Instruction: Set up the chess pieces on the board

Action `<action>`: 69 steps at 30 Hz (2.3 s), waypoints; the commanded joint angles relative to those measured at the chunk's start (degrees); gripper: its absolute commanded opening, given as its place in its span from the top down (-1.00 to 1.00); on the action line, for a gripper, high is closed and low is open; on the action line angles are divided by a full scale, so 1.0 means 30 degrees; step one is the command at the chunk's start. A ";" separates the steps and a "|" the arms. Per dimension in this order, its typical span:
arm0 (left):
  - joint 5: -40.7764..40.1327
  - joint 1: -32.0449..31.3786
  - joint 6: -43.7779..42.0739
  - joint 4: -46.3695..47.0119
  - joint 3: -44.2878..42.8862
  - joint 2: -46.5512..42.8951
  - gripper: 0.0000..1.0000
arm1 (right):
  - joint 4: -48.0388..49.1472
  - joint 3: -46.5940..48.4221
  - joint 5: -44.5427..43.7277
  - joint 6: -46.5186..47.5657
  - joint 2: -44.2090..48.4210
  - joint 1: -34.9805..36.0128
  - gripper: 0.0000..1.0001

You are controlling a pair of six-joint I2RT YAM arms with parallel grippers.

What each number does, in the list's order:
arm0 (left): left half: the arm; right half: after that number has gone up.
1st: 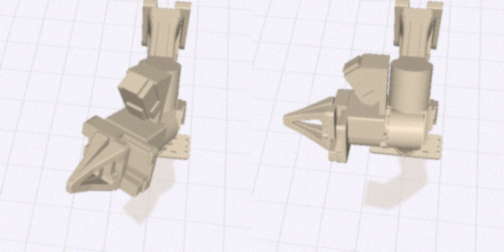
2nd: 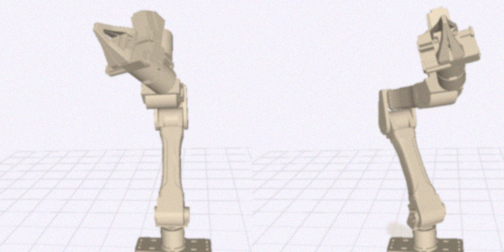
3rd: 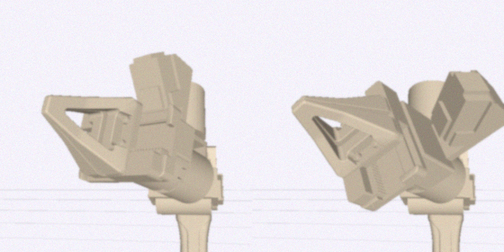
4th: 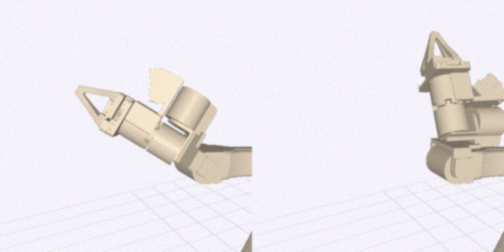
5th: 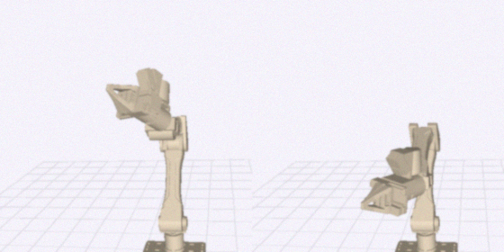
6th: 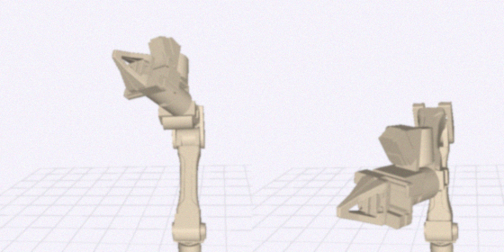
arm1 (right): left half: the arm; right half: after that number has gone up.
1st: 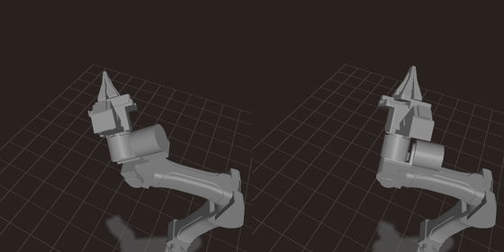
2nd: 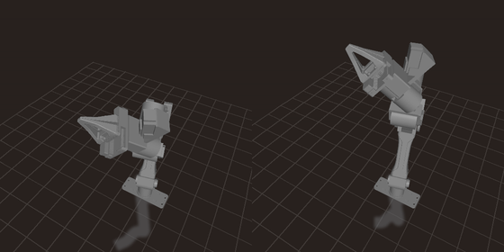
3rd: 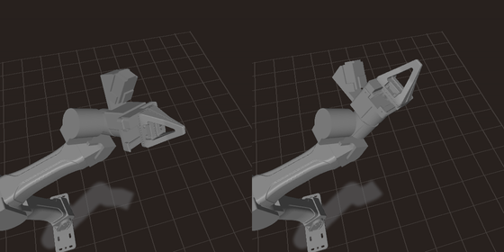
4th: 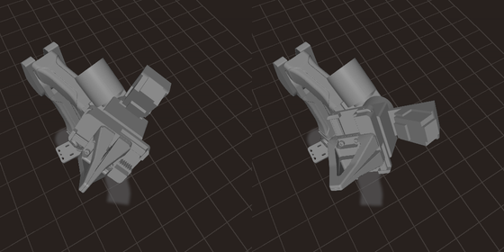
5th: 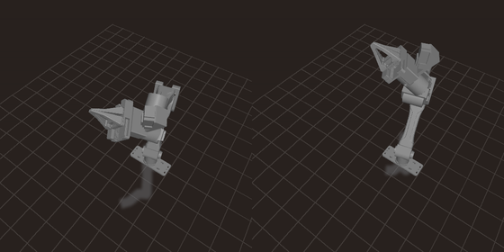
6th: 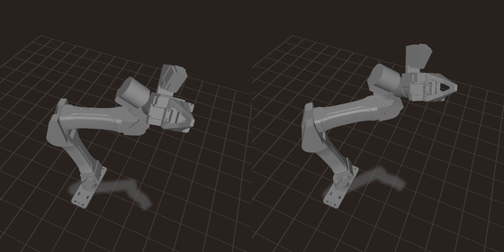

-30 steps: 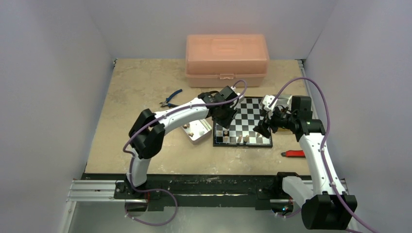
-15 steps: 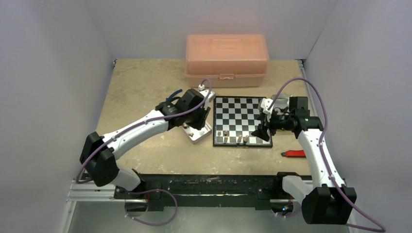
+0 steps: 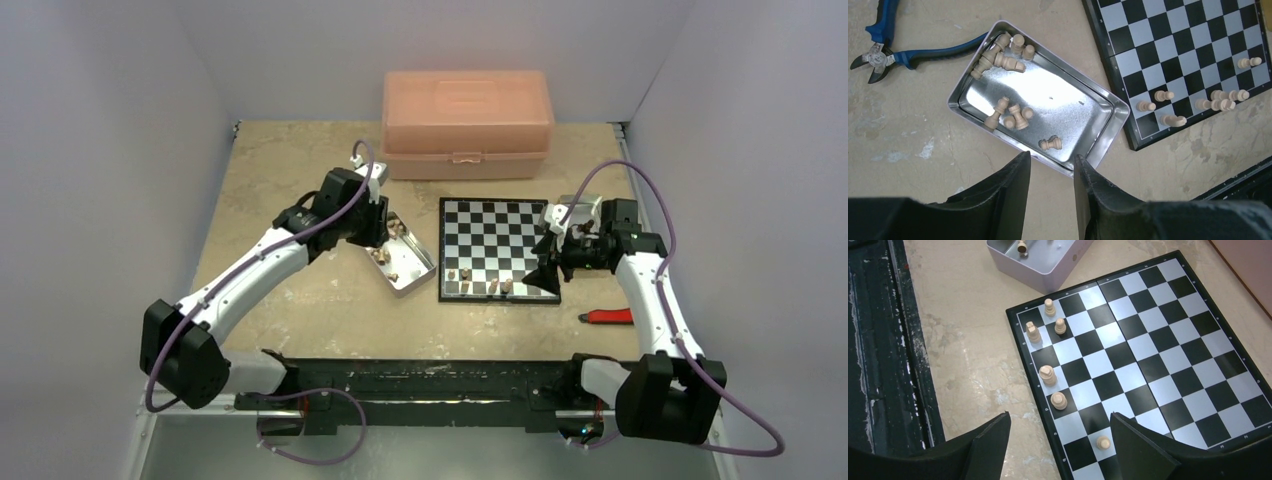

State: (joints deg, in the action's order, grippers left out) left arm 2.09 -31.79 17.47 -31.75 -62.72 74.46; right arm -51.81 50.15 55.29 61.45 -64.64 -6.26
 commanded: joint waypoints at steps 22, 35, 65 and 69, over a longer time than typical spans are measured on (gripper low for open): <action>-0.0985 0.0486 -0.2146 -0.3460 -0.5835 0.9919 0.50 | 0.0193 0.0378 0.0380 0.0212 0.1124 -0.0600 -0.53; -0.0282 0.0476 -0.2133 -0.3620 -0.6166 1.1262 0.52 | 0.0308 0.0305 0.0321 0.0025 0.1210 -0.0608 -0.53; -0.0461 0.0475 -0.2192 -0.3719 -0.6535 1.1838 0.99 | 0.0278 0.0343 0.0321 0.0024 0.1405 -0.0608 -0.53; -0.0376 0.0472 -0.2191 -0.3820 -0.6294 1.1002 1.00 | 0.0249 0.0349 0.0350 0.0024 0.1477 -0.0606 -0.53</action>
State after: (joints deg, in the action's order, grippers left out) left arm 0.69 -30.44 11.77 -43.00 -80.55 110.56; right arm -51.68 50.15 55.42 61.95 -61.65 -7.86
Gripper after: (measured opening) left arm 0.099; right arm 0.767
